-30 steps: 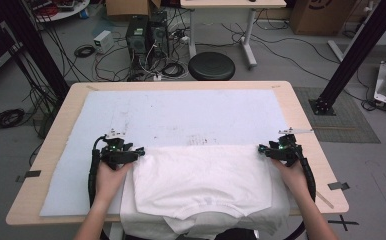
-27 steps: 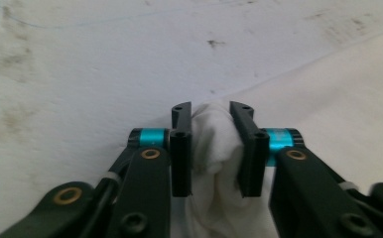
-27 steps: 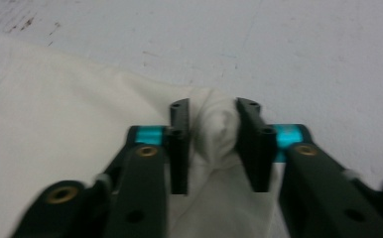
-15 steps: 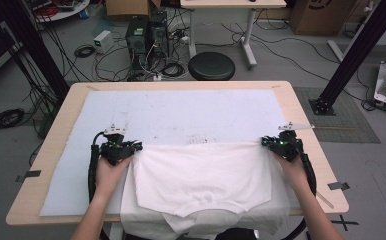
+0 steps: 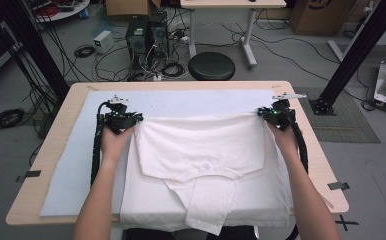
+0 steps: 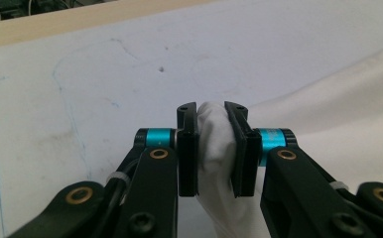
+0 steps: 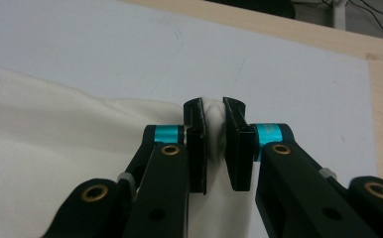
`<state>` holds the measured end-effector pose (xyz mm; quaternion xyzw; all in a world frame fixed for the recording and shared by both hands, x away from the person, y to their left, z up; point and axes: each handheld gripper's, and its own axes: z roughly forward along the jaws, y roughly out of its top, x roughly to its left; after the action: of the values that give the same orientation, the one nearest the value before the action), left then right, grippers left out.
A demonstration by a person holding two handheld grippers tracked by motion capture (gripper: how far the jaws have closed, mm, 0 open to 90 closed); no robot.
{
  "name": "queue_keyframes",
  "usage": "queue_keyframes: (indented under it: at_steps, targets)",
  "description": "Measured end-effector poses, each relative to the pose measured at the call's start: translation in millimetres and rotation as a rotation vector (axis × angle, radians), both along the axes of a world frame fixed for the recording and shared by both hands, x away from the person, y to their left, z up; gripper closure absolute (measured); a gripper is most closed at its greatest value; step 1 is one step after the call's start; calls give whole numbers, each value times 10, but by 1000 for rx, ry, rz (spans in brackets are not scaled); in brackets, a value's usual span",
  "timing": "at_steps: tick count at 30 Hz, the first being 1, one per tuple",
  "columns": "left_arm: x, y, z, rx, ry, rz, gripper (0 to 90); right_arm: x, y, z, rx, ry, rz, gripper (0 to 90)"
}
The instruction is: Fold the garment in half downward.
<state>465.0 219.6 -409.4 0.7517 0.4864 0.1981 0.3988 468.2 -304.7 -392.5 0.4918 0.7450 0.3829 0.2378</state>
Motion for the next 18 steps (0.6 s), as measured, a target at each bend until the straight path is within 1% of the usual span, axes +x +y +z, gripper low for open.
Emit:
queue_keyframes:
  at_steps: [1, 2, 5, 7, 8, 10, 11, 12, 14, 15, 16, 18]
  targets:
    - [32, -6, -33, 10, 8, 2, 766, 120, 44, -80, -28, 13, -8, 816]
    - [59, -16, -73, 11, 12, 6, 765, 156, 54, -124, -32, 16, -10, 816]
    - [107, -30, -174, 18, 34, 14, 763, 216, 79, -253, -48, 52, -25, 813]
    - [117, -32, -216, 13, 51, 28, 748, 217, 90, -316, -53, 58, -31, 797]
    - [112, -30, -216, 7, 46, 48, 714, 209, 91, -334, -52, 57, -38, 769]
    - [66, -12, -179, -11, 14, 74, 608, 169, 90, -332, -53, 48, -65, 652]
    - [33, 1, -152, -16, -4, 82, 564, 139, 84, -314, -56, 33, -82, 626]
    - [-12, 15, -121, -15, -20, 86, 539, 97, 75, -287, -53, 23, -98, 625]
    - [-121, 28, -64, -20, -49, 91, 520, -5, 57, -225, -49, 5, -111, 589]
    - [-215, 28, -34, -24, -73, 97, 506, -54, 49, -204, -43, -3, -115, 582]
    - [-301, 27, -10, -20, -81, 96, 492, -145, 40, -173, -29, -11, -114, 574]
    - [-490, 15, 18, -25, -93, 93, 489, -302, 30, -140, -18, -22, -107, 553]
